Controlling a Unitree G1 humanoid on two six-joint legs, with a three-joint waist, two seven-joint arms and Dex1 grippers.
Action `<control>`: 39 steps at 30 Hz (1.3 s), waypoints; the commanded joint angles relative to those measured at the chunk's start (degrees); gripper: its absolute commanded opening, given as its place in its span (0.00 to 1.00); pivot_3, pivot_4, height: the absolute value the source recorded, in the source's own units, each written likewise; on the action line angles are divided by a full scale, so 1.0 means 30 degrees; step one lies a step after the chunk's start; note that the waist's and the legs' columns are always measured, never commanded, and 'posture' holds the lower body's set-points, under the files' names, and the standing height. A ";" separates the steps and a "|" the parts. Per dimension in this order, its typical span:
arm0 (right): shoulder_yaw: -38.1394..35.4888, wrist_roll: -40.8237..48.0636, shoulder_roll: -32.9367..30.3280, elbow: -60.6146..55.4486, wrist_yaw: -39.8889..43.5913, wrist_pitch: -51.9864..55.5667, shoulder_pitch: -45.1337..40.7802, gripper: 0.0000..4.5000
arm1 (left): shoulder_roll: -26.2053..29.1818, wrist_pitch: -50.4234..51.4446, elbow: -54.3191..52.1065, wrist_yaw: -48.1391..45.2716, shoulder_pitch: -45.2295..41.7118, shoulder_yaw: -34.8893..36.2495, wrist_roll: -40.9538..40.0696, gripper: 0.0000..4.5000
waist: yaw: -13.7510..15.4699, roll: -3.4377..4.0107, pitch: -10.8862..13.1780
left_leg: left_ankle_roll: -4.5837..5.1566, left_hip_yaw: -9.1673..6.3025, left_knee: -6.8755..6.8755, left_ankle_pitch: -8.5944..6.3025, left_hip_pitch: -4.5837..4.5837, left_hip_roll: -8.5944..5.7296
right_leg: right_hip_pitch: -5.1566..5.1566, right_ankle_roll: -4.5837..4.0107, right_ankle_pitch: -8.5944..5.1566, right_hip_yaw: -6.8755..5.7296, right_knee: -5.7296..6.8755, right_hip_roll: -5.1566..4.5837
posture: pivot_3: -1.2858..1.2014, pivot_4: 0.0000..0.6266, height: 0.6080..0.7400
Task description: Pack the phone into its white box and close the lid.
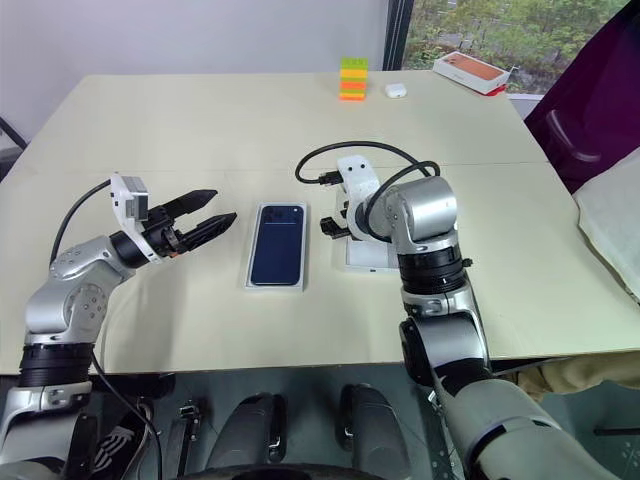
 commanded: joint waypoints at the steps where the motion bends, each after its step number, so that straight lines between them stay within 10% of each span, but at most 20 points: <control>1: -0.0507 -0.0682 0.0553 0.0183 -0.1600 0.0128 -0.0394 0.99 | -0.0056 -0.0224 -0.0557 0.0180 -0.0165 0.0174 -0.0005 0.87 | 0.0002 0.0001 -0.0001 | 0.0000 -0.0002 -0.0001 0.0000 0.0000 0.0001 | 0.0000 0.0000 0.0000 0.0000 0.0000 0.0001 | 0.52 0.24 1.00; 20: -0.2057 0.0359 0.3201 0.0685 -0.5874 0.0128 -0.0482 0.99 | -0.0158 0.0107 -0.0734 0.0754 0.0202 0.0017 -0.0025 0.87 | -0.0034 0.0002 -0.0004 | 0.0004 -0.0003 0.0004 0.0002 -0.0165 0.0003 | -0.0163 -0.0005 0.0006 0.0004 0.0010 -0.0001 | 0.52 0.24 1.00; 27: -0.2089 0.1273 0.3173 0.0503 -0.7213 0.0128 0.0101 0.26 | -0.0152 0.0156 -0.0736 0.0887 -0.0028 0.0046 -0.0047 0.87 | -0.0046 0.0001 -0.0004 | 0.0004 0.0007 0.0004 0.0002 -0.0194 0.0002 | -0.0213 -0.0006 0.0007 0.0010 0.0019 -0.0002 | 0.52 0.24 1.00; 39: -0.2223 0.2684 0.2530 0.0435 -0.8747 0.0128 0.0152 0.26 | -0.0241 0.0214 -0.0790 0.1033 -0.0094 -0.0040 -0.0050 0.87 | -0.0025 0.0001 -0.0009 | 0.0005 0.0008 0.0005 0.0002 -0.0189 0.0002 | -0.0212 -0.0007 0.0008 0.0014 0.0027 0.0001 | 0.52 0.24 1.00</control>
